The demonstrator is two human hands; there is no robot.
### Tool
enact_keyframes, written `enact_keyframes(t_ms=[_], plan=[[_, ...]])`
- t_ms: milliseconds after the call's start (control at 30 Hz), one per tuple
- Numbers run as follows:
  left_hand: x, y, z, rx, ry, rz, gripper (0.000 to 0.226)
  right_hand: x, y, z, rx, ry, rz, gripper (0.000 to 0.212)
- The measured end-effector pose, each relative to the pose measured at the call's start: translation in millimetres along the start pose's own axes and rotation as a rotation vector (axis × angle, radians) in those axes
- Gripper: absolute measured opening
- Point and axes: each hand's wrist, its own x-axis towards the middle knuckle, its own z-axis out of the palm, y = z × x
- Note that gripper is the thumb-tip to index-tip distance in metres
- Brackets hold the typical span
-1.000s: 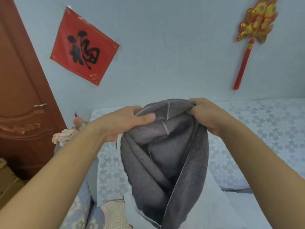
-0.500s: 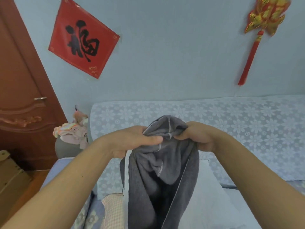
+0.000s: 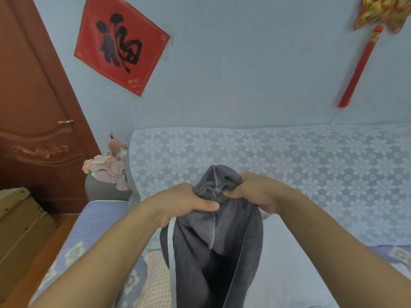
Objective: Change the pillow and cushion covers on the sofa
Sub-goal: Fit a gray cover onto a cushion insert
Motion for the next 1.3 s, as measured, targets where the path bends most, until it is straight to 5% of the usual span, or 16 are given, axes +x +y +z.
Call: enact_keyframes(t_ms=[100,200,300,400,533,667,767,833,967,1167,1233,1300], plan=[[11.2,-10.3,-6.1,0.373,0.26,0.046,0.028,9.8,6.0,14.8,-0.038,0.001,-0.025,0.024],[11.0,-22.6,-13.2,0.468,0.33,0.017,0.029,19.6,9.4,30.9,-0.013,-0.017,0.012,0.031],[-0.3,-41.1,-15.9,-0.078,0.175,0.022,0.009,24.9,15.4,42.1,0.077,-0.1,0.044,0.03],[-11.0,-72.7,-8.2,-0.703,-0.062,-0.096,0.04,29.1,26.3,56.4,0.159,-0.184,0.03,0.028],[-16.1,-120.3,17.4,-0.892,-0.064,-0.352,0.049,55.5,62.9,93.8,0.012,-0.096,-0.024,0.022],[-24.7,-153.2,-21.8,-0.873,0.432,-0.429,0.04,88.2,107.7,118.6,-0.101,-0.066,0.006,0.038],[-47.3,-178.8,-96.1,-0.93,1.038,-0.268,0.034,117.8,140.4,103.4,-0.269,-0.031,0.051,0.048],[-61.6,-184.7,-118.8,-0.881,1.187,-0.185,0.035,146.6,157.9,86.5,-0.449,-0.02,0.09,0.042],[-53.9,-195.8,-92.0,-0.702,1.04,-0.277,0.026,216.2,192.0,79.4,-0.843,-0.074,0.073,0.046],[-38.5,-275.3,-40.1,-0.728,0.794,-0.659,0.027,260.0,280.1,123.2,-1.121,-0.284,0.074,0.101],[-34.7,-290.4,-21.0,-0.757,0.831,-0.666,0.023,239.3,297.8,131.9,-1.162,-0.282,0.045,0.095],[-30.2,-302.2,-1.6,-0.768,0.873,-0.64,0.021,210.5,300.7,133.4,-1.183,-0.249,-0.069,0.058]])
